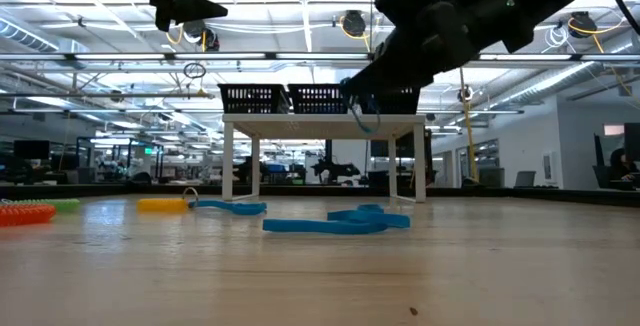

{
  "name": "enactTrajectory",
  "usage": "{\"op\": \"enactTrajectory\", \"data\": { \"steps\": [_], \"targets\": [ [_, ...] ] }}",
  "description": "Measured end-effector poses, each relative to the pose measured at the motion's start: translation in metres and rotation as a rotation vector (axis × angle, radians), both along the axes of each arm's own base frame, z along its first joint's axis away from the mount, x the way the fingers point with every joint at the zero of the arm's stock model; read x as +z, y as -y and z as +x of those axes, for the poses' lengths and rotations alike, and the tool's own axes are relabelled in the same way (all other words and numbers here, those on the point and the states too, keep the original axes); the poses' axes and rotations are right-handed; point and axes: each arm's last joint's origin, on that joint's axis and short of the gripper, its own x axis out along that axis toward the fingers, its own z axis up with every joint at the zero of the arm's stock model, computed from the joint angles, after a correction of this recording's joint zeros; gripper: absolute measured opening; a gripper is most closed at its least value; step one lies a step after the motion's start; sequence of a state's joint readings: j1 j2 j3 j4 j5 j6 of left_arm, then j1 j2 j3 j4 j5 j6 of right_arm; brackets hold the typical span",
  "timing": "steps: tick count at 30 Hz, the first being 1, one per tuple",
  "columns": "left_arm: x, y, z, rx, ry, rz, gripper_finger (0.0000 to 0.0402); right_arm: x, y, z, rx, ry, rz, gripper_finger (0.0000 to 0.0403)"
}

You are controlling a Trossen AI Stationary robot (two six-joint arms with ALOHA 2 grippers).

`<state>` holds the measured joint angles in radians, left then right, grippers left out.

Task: Pick & Place Office Desk Supplies
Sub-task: Put the blue rubber band into the middle black bin

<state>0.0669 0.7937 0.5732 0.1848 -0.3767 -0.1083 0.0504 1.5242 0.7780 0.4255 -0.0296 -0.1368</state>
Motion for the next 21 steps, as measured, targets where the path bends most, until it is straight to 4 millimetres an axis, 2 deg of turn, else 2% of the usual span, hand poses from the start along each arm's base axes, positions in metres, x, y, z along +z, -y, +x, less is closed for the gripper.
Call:
{"op": "enactTrajectory", "data": {
  "steps": [12, 21],
  "targets": [
    [0.000, 0.000, 0.000, 0.000, 0.000, 0.000, 0.0244, 0.015, 0.020, 0.005, -0.067, 0.165, 0.020, 0.0001],
    [0.000, 0.000, 0.000, 0.000, 0.000, 0.000, 0.0244, 0.028, 0.047, 0.006, -0.075, 0.298, 0.071, 0.0000]
  ]
}}
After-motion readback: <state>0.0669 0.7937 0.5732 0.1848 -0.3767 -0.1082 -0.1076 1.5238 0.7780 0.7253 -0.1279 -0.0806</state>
